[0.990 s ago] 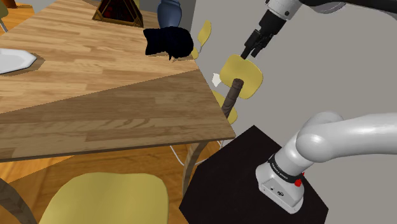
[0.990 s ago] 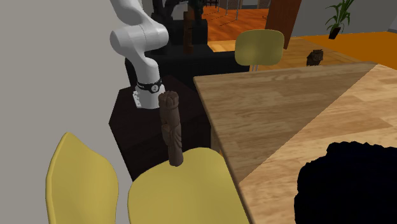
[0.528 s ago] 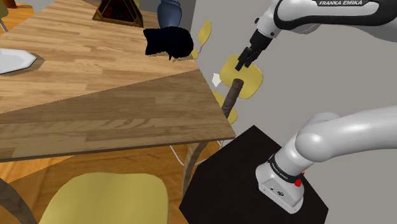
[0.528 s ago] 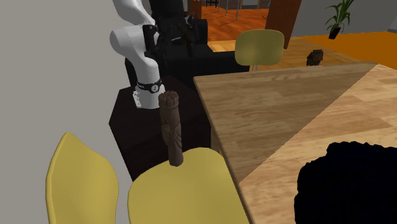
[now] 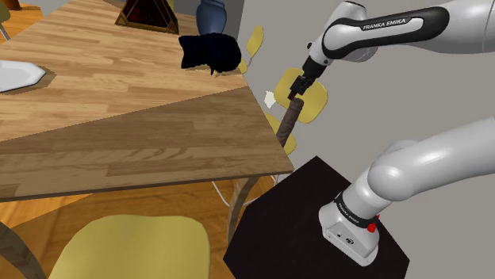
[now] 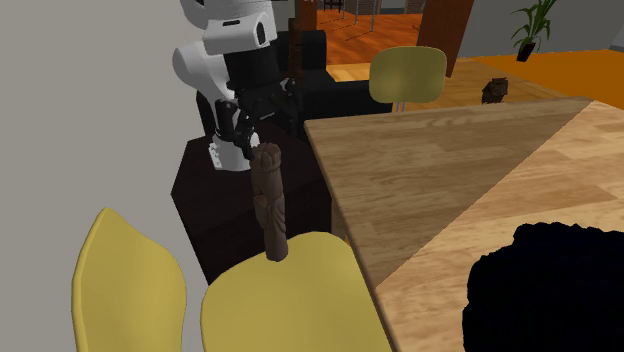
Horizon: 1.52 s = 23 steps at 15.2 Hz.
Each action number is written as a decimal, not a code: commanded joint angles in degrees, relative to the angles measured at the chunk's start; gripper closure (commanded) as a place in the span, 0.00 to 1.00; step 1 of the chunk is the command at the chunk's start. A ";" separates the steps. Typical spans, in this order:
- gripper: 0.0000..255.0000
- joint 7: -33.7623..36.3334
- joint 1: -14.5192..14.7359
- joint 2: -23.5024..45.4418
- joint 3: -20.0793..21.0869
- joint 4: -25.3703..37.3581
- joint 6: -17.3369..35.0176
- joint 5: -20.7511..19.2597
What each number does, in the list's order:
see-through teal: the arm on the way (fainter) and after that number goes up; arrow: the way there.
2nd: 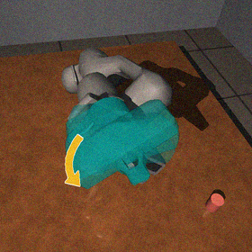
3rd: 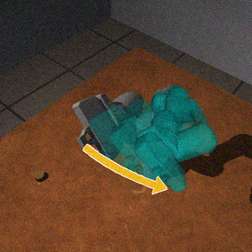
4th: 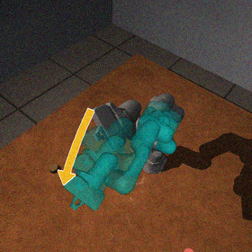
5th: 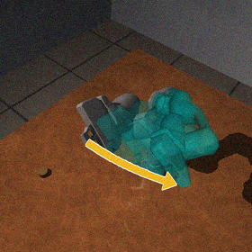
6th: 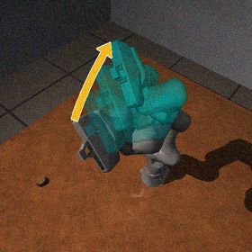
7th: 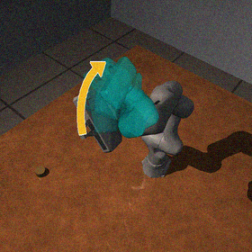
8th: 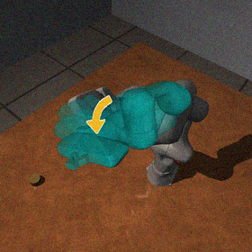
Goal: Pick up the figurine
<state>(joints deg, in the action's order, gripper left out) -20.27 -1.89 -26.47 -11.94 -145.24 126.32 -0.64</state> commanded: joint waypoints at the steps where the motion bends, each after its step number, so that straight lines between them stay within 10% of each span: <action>1: 0.00 -0.51 -0.01 0.99 -0.38 -0.84 1.84 0.03; 7: 0.00 -1.01 0.14 2.77 -0.78 -3.11 5.86 0.31; 8: 1.00 -0.94 0.16 2.70 -0.73 -3.05 5.74 0.31; 23: 1.00 -0.37 -0.04 0.51 -0.27 -0.09 0.61 -0.03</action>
<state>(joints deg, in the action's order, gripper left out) -20.69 -1.89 -25.62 -12.25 -145.95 127.85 -0.62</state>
